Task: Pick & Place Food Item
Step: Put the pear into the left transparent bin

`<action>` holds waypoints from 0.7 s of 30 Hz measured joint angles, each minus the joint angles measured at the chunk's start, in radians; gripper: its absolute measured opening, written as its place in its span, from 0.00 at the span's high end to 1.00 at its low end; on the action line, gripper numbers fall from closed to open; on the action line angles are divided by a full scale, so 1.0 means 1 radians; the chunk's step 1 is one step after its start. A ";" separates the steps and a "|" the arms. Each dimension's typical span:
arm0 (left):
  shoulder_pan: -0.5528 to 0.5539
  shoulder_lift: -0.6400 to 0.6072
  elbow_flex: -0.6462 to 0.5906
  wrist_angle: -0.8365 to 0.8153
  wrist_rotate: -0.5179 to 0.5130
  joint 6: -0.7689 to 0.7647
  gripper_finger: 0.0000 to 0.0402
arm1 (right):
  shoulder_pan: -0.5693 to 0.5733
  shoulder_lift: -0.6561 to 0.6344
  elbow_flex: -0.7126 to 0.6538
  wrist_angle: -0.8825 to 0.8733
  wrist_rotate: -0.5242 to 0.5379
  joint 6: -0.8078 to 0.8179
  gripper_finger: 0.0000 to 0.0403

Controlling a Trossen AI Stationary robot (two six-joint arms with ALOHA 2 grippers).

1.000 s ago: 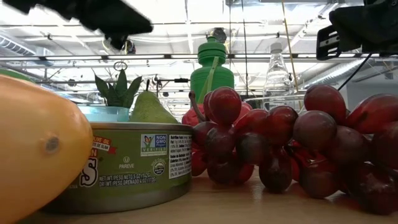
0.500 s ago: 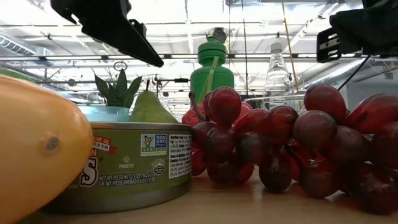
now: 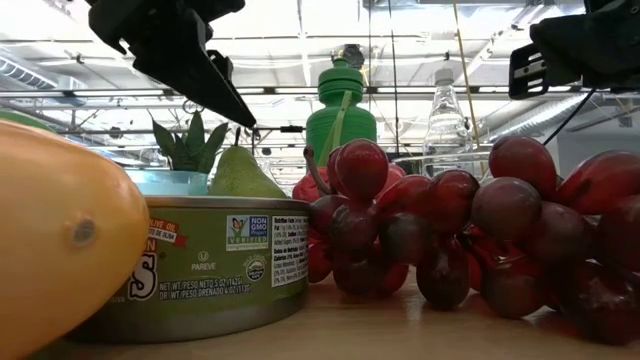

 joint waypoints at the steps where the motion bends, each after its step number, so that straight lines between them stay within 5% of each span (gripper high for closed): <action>1: 0.002 0.000 -0.001 0.000 0.014 0.004 0.28 | 0.000 0.000 0.000 0.000 0.000 0.003 0.96; 21: 0.022 0.000 -0.086 0.096 0.043 0.037 0.27 | 0.000 0.000 0.000 0.008 0.000 0.000 0.96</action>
